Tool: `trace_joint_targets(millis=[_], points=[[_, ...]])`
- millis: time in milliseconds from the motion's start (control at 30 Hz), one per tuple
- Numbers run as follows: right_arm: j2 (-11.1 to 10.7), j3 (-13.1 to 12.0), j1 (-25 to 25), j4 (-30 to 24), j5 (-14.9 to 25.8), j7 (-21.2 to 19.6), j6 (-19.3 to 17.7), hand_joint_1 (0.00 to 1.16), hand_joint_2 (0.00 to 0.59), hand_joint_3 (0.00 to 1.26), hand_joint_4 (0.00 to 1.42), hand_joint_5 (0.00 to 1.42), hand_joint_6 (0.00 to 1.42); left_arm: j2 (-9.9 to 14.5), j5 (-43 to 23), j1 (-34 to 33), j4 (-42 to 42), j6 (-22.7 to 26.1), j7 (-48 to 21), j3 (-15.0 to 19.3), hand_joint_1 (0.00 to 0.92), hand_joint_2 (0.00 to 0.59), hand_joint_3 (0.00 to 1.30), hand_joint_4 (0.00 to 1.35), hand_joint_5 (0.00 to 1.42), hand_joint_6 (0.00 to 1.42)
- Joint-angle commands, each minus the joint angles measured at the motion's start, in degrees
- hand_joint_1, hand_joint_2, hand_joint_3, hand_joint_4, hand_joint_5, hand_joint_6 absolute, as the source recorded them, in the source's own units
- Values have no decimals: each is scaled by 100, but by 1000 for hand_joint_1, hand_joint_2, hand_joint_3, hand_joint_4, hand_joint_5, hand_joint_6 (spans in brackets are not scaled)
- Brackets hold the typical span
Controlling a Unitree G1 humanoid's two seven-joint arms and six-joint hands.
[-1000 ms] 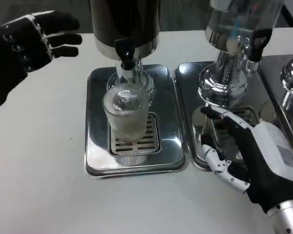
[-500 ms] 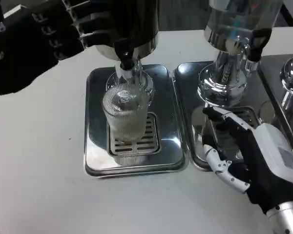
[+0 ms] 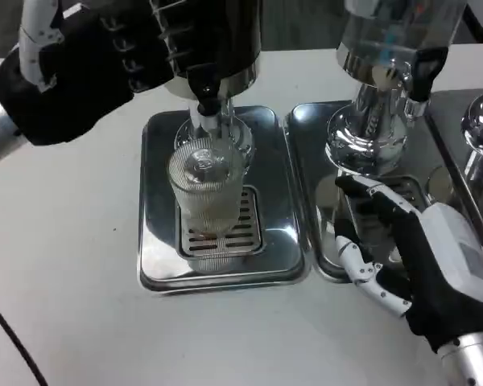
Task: Grasp the cup under the faucet to collect the drink, then remove the cup.
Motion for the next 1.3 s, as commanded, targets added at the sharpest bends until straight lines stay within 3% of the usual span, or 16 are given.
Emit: trace_joint_targets(millis=[33,467,1300], points=[[29,-23,56,40,48,-89,-29,406,452,262,263,314,308,-180,143,-153,137,-201,115,41,0,53,201,94,134,144],[57,-22,78,58,78,-90,-22,406,452,271,271,314,306,-519,669,-126,416,-881,137,-117,0,47,217,103,143,135],[107,-14,69,91,147,-64,-9,407,452,272,280,314,302,-398,1307,81,476,-2345,74,-432,0,37,269,151,178,162]])
